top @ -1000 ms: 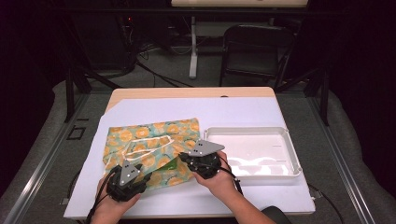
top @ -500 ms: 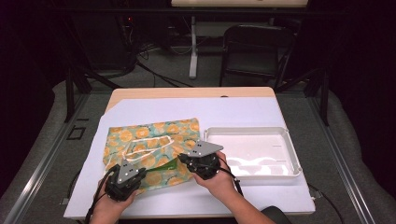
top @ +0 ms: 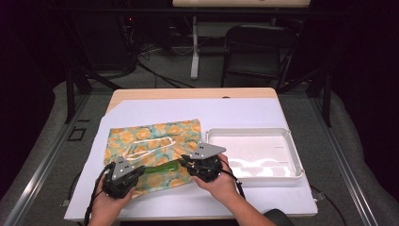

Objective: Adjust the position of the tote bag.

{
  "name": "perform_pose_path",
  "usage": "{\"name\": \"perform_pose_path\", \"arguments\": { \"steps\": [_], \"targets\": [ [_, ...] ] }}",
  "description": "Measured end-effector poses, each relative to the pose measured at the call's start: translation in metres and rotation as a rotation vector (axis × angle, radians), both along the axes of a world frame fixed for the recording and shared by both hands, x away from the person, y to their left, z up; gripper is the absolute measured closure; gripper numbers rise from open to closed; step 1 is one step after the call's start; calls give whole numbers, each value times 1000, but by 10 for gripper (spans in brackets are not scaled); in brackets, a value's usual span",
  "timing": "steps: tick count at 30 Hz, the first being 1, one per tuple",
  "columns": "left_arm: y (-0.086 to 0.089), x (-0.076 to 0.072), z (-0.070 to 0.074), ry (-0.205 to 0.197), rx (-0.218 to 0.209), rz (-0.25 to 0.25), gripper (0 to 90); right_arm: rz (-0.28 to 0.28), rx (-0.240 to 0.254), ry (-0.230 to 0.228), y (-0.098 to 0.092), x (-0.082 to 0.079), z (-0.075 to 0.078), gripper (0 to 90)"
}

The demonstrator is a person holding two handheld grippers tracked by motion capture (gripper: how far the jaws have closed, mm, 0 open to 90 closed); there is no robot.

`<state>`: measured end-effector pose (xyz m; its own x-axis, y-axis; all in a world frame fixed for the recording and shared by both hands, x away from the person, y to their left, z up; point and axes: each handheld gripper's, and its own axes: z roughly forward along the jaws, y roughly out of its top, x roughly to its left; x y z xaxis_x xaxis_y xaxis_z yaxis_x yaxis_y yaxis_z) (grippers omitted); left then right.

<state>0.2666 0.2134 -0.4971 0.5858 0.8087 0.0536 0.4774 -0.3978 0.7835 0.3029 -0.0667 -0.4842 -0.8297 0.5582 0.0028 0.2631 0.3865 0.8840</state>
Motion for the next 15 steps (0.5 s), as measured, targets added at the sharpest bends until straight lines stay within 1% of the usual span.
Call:
{"name": "perform_pose_path", "arguments": {
  "steps": [2,4,9,10,11,13,14,15],
  "targets": [
    [3,6,6,-14,-19,12,900,-7,23,2,-3,0,3,725],
    [4,8,7,-18,-23,17,900,-11,31,2,-5,-1,4,719],
    [7,18,18,-35,-55,30,900,-22,52,-2,-12,-3,9,688],
    [6,22,22,-40,-68,34,900,-26,52,-4,-13,-3,10,683],
    [5,25,24,-47,-73,36,900,-35,54,-10,-17,-3,11,671],
    [3,32,29,-56,-80,31,900,-44,61,-12,-18,-3,12,667],
    [0,38,34,-62,-91,30,900,-54,69,-11,-21,-4,12,665],
    [0,38,34,-62,-91,30,900,-54,69,-11,-21,-4,12,665]
  ]
}}
